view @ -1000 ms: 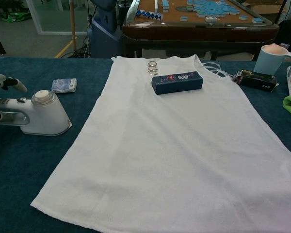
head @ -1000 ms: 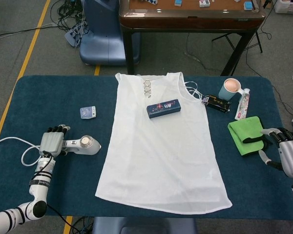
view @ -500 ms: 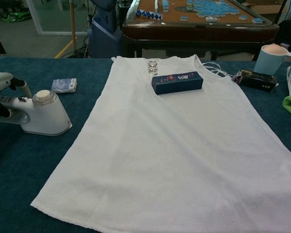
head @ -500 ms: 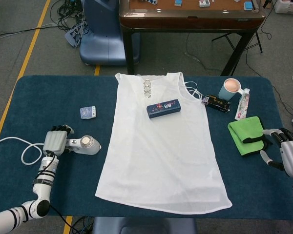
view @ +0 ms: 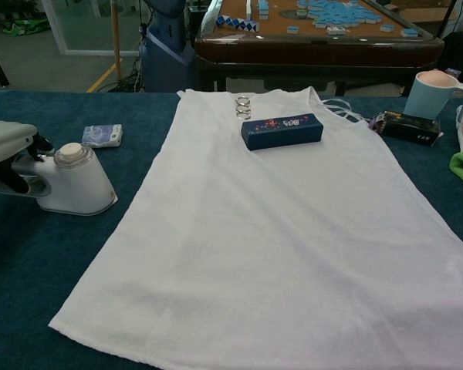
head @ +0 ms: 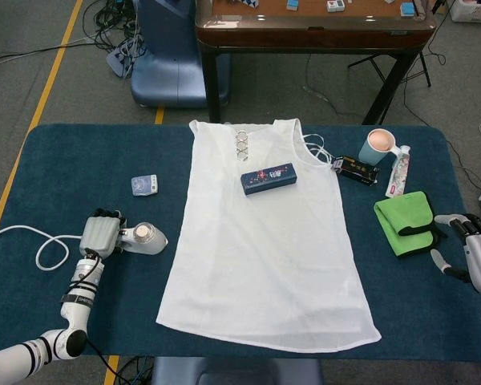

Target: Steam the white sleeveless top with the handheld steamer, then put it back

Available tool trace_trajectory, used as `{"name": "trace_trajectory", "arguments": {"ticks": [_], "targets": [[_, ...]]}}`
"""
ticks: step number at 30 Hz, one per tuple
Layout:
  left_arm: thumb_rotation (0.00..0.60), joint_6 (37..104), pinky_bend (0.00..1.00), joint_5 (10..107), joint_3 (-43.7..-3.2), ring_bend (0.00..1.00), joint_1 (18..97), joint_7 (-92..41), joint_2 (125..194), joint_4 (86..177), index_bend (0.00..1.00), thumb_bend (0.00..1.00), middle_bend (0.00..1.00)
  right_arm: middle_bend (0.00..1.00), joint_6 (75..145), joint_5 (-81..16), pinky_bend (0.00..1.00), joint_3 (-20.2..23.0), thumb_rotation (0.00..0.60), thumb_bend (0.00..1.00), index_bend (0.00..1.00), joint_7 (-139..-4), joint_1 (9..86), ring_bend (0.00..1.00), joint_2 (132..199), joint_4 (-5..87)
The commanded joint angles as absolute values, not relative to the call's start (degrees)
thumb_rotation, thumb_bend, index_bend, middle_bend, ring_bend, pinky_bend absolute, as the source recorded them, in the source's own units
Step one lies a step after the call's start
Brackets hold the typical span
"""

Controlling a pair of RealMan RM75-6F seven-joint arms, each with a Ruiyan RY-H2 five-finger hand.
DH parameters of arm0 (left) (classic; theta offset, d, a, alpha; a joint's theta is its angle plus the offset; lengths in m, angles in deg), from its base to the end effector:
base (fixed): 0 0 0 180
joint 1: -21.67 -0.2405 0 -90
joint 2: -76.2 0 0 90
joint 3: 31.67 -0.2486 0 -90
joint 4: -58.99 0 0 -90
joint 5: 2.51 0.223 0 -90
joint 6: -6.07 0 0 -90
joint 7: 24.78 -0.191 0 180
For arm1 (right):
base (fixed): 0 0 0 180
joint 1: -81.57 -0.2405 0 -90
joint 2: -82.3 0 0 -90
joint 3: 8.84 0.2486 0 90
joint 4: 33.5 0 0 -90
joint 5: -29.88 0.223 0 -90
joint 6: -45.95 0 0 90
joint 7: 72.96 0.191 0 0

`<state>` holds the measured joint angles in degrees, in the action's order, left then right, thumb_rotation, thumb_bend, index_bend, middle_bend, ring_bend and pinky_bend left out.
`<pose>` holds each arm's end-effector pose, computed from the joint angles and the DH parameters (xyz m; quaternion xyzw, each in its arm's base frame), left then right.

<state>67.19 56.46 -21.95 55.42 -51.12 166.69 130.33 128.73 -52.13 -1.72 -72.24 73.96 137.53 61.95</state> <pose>-0.2528 0.3939 -0.0062 -0.6808 -0.3605 -0.2737 0.5758 -0.3021 -0.2593 0.2005 0.5900 -0.3500 0.3841 0.6180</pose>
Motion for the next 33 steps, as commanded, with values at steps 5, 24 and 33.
{"name": "trace_trajectory", "arguments": {"ticks": [5,24,33], "targets": [[0.600,67.4,0.24,58.6,-22.3,0.37,55.4,-49.1,167.3,128.7,0.68,0.34,0.45,0.33,128.5,-51.8,0.31,-1.9,0.600,0.30,0.30,-72.6,74.1,0.24,137.6,62.4],[0.600,65.7,0.69,67.2,-22.5,0.67,56.2,-32.6,169.2,117.7,0.91,0.33,0.80,0.33,127.4,-51.1,0.31,-1.8,0.600,0.30,0.30,-74.7,73.6,0.24,137.5,64.0],[0.600,63.8,0.81,70.6,-22.6,0.77,56.8,-21.5,168.4,114.8,0.95,0.34,0.90,0.33,126.6,-51.2,0.31,-2.0,0.600,0.30,0.30,-75.1,73.3,0.24,137.3,64.7]]}}
